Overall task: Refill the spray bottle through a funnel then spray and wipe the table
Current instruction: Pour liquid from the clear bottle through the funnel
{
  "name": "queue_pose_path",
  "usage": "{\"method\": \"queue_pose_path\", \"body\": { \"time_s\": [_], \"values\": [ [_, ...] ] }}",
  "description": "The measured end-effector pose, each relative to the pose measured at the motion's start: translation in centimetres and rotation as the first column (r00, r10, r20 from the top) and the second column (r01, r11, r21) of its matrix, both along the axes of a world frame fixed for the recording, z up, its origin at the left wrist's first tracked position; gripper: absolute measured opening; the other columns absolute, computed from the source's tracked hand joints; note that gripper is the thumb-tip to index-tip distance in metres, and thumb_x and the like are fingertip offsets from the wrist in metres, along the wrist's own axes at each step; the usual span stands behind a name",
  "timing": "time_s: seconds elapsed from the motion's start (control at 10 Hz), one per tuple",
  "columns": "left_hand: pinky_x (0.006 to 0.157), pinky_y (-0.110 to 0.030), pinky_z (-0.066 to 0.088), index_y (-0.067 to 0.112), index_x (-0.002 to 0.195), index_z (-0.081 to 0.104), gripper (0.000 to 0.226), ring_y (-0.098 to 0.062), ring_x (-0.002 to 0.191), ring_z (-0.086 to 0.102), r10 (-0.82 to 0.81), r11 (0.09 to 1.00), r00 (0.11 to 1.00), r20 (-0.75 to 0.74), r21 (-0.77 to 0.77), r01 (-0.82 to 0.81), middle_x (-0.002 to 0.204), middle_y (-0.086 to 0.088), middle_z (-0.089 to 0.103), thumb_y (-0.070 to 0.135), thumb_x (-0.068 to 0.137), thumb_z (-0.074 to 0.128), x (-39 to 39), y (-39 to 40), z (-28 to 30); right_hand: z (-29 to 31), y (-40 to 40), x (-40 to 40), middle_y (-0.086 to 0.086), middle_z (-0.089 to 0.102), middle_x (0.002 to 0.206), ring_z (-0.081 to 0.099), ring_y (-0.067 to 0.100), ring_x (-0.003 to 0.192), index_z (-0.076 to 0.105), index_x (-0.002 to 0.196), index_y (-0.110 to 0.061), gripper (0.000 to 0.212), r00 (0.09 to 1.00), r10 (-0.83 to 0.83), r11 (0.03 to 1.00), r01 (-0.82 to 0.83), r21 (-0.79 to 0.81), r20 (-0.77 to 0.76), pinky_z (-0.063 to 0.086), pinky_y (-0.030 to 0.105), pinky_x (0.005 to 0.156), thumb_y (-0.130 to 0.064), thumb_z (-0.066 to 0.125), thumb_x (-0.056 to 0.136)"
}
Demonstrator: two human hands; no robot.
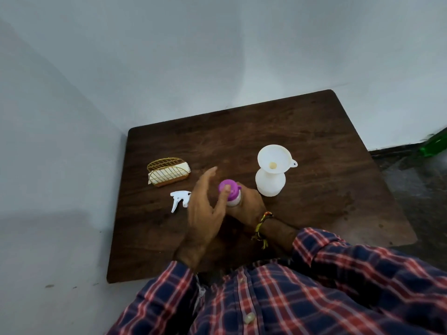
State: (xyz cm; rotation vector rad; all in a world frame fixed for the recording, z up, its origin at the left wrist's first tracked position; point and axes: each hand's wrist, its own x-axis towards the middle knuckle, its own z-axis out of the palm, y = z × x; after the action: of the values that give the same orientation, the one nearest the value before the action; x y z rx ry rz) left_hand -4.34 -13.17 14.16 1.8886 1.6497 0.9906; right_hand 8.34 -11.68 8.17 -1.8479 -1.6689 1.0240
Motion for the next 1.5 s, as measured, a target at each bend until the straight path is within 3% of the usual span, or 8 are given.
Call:
{"method": "queue_pose_path", "body": {
  "time_s": [0.1,0.2,0.3,0.7,0.8,1.1,1.2,1.5],
  "values": [
    [0.095,-0.036,0.052,0.020,0.127,0.062,0.039,-0.007,0.113,0.059,-0.257,0.966,0.962,-0.091,-0.060,0.252,0.124,0.002,0.065,0.031,0.090,0.067,-0.8,0.9,0.8,0.1,-0.2,0.0,0.006,0.070,0.102,0.067,0.024,0.093,0.059,0.119,-0.021,0.053,0.998,0.068,0.998,-0.069,0.010,0.013,0.054,0.038,0.081,-0.041,0.076,0.074],
    [0.076,-0.022,0.050,0.023,0.119,0.065,0.047,-0.004,0.088,0.060,-0.068,0.996,0.976,-0.205,-0.067,0.055,0.101,0.007,0.069,0.053,0.083,0.067,-1.4,1.3,1.3,0.0,-0.6,0.3,0.004,0.069,0.093,0.066,0.022,0.086,0.061,0.108,-0.022,0.042,0.993,0.111,0.993,-0.112,0.033,0.030,0.053,0.036,0.076,-0.041,0.076,0.074],
    [0.101,-0.031,0.045,0.027,0.138,0.052,0.055,-0.009,0.120,0.053,-0.311,0.950,0.923,-0.228,-0.075,0.302,0.132,0.003,0.059,0.042,0.087,0.067,-2.2,1.9,1.1,-0.2,-0.5,0.7,0.002,0.070,0.096,0.066,0.020,0.089,0.061,0.111,-0.020,0.046,0.995,0.096,0.995,-0.095,0.029,-0.034,0.053,0.033,0.078,-0.039,0.078,0.073],
    [0.092,-0.034,0.053,0.030,0.132,0.058,0.063,-0.006,0.100,0.062,-0.384,0.914,0.891,-0.243,-0.238,0.329,0.113,0.008,0.068,0.054,0.076,0.074,-1.0,3.1,1.5,-1.0,-0.8,2.0,0.004,0.070,0.101,0.067,0.021,0.092,0.059,0.119,-0.018,0.054,0.993,0.049,0.998,-0.046,0.033,-0.106,0.055,0.038,0.083,-0.032,0.081,0.072],
    [0.113,-0.039,0.036,0.035,0.149,0.034,0.083,-0.015,0.138,0.037,-0.578,0.808,0.766,-0.284,-0.331,0.487,0.152,0.003,0.040,0.036,0.078,0.078,-1.8,3.3,1.2,-0.8,-0.5,2.0,0.005,0.069,0.105,0.066,0.022,0.095,0.058,0.122,-0.015,0.054,0.989,0.096,0.995,-0.094,0.029,-0.116,0.055,0.037,0.085,-0.031,0.080,0.075],
    [0.104,-0.034,0.042,0.022,0.137,0.051,0.057,-0.017,0.124,0.049,-0.568,0.822,0.754,-0.330,-0.265,0.504,0.135,-0.001,0.053,0.030,0.085,0.073,-0.7,3.3,0.3,-1.0,-0.1,2.0,0.008,0.068,0.111,0.065,0.024,0.100,0.055,0.127,-0.013,0.062,0.984,0.108,0.994,-0.106,0.017,-0.142,0.054,0.040,0.090,-0.026,0.082,0.073],
    [0.086,-0.026,0.047,0.022,0.119,0.057,0.057,-0.012,0.100,0.057,-0.276,0.944,0.894,-0.354,-0.274,0.183,0.110,0.003,0.061,0.059,0.078,0.070,0.4,3.0,1.2,-1.1,-0.2,2.0,0.007,0.069,0.109,0.065,0.023,0.100,0.057,0.124,-0.015,0.059,0.981,0.084,0.996,-0.081,0.025,-0.174,0.054,0.037,0.088,-0.031,0.082,0.073],
    [0.079,-0.029,0.057,0.023,0.105,0.060,0.055,-0.015,0.093,0.067,0.224,0.929,0.882,0.415,-0.365,-0.065,0.102,0.001,0.067,0.032,0.061,0.091,-0.4,3.8,-1.2,-2.4,-0.3,3.9,-0.003,0.063,0.112,0.062,0.011,0.104,0.047,0.121,-0.017,0.062,0.968,0.164,0.986,-0.163,0.020,-0.188,0.051,0.042,0.091,-0.024,0.081,0.069]
  ]
}}
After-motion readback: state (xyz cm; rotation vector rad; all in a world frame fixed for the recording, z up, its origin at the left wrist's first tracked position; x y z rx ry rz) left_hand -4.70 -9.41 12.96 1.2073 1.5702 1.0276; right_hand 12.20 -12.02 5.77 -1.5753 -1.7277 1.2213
